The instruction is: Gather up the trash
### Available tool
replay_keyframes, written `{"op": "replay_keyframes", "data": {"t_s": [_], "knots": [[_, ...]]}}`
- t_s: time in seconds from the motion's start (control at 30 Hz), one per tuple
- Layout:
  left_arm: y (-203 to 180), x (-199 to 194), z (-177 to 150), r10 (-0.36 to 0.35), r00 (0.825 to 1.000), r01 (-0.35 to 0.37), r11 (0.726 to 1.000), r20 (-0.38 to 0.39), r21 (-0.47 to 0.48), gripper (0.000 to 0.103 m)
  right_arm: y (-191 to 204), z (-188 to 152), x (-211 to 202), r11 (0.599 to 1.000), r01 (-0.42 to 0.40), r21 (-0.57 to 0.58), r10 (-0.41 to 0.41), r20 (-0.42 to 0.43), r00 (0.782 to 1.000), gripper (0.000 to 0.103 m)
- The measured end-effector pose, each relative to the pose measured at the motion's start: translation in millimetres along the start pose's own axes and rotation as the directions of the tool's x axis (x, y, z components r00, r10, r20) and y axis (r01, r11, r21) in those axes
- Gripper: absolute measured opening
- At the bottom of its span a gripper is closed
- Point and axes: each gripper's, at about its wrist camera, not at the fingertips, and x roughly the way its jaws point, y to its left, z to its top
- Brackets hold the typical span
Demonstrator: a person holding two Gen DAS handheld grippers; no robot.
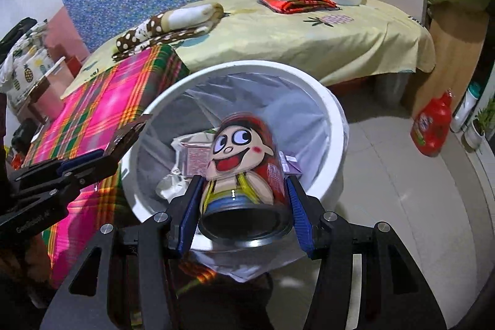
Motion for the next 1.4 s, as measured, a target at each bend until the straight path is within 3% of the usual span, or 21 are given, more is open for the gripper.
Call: {"op": "replay_keyframes", "data": {"t_s": [0.33,0.47,0.67,1.07,1.4], "knots": [[-7,21,8,-0.04,0.999,0.04,0.999,-0.027,0.006,0.025,-7,2,1,1.0,0.012,0.003,-0.012,-0.002,1.0,0.055],[-7,21,10,-0.058,0.998,0.058,0.998,-0.016,-0.004,0.043,-9,2,-4,1.0,0.016,0.013,-0.016,0.023,1.0,0.056],[-5,12,10,-0.059,0.998,0.059,0.998,0.003,-0.013,0.045,-9,2,-14,1.0,0.02,0.024,-0.021,0.058,0.998,0.057],[6,-28,-7,-0.007,0.999,0.008,1.0,0.052,-0.024,0.045,24,-7,-30,0.999,-0.037,-0.007,0.037,0.098,0.995,0.057],[22,-74,-35,0.082,0.991,-0.077,0.996,0.103,-0.055,0.047,66,-18,-47,0.992,-0.097,-0.086,0.107,0.119,0.987,0.057]]}}
